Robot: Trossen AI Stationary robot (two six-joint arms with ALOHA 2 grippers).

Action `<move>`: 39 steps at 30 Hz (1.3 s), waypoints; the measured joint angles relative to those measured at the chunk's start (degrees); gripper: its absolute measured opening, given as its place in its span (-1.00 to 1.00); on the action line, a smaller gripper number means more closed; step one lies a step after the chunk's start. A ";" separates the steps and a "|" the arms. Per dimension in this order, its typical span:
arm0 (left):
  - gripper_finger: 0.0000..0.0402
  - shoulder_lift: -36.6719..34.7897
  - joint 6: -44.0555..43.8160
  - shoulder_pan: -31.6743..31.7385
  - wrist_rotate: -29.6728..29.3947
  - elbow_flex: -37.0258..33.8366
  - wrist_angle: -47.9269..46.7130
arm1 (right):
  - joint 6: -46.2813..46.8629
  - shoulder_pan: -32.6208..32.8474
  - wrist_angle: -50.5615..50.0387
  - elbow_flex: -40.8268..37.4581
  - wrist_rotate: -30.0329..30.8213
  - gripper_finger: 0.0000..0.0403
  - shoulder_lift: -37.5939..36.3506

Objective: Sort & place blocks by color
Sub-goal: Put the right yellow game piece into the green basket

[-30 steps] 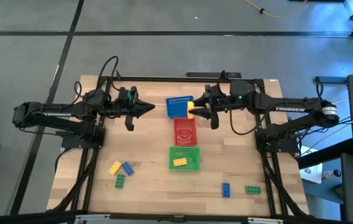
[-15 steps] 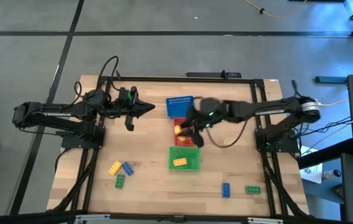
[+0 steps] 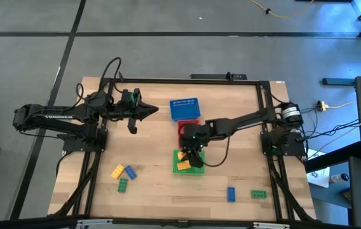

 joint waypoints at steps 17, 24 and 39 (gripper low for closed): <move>-1.00 0.01 0.00 0.01 -0.46 0.00 0.00 | -1.66 3.80 0.15 0.00 7.52 -0.28 4.60; -1.00 0.01 0.00 0.00 -0.46 0.00 0.00 | -1.33 3.73 0.13 0.00 6.44 -0.28 4.58; -1.00 0.01 0.00 -0.01 -0.48 0.00 0.02 | 1.20 3.58 -13.95 4.20 8.00 -0.28 4.49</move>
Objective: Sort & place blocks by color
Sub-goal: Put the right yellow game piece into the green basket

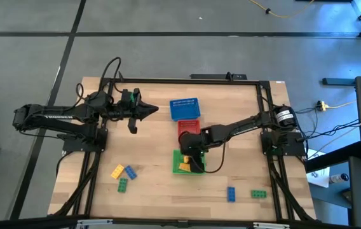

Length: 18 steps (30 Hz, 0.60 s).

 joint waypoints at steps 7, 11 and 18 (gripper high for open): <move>-1.00 0.00 0.00 0.01 -0.02 0.00 -0.01 | 3.06 -0.04 -1.64 -1.39 3.58 -0.28 0.17; -1.00 0.00 0.02 0.02 -0.02 0.00 -0.02 | 2.77 0.00 -1.99 -1.40 3.54 -0.28 0.17; -1.00 0.00 0.02 0.01 -0.05 0.00 -0.01 | 2.63 0.00 -2.02 -1.40 2.94 -0.26 0.17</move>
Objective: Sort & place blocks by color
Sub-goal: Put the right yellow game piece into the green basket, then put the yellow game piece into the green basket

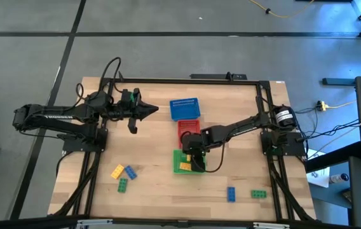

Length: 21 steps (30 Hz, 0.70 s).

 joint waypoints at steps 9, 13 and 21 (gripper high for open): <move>-1.00 0.00 0.02 -0.01 -0.98 0.00 0.01 | -0.99 0.00 -0.01 -0.02 0.01 -0.08 0.00; -1.00 0.00 0.02 -0.01 -1.00 0.00 0.01 | -1.03 0.00 0.01 -0.04 0.01 -0.06 0.00; -1.00 0.00 0.02 0.00 -1.00 0.00 0.01 | -1.04 -0.04 0.04 -0.04 -0.01 0.06 -0.05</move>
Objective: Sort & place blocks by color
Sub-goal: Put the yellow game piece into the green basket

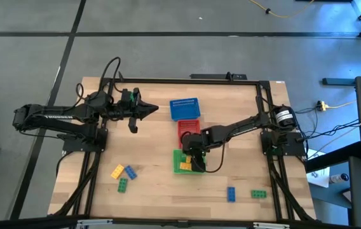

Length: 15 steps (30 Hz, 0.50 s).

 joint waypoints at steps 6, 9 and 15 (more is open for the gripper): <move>-1.00 0.00 0.00 0.01 0.00 0.00 -0.02 | -3.20 0.00 -3.69 2.20 -0.36 0.18 -0.78; -1.00 0.00 0.00 0.01 0.00 0.00 -0.13 | -7.69 -0.15 -9.81 4.59 -0.38 0.19 -1.61; -1.00 0.00 0.00 -0.01 0.00 -0.02 -1.26 | -13.10 -1.76 -18.19 4.03 1.25 0.19 -9.14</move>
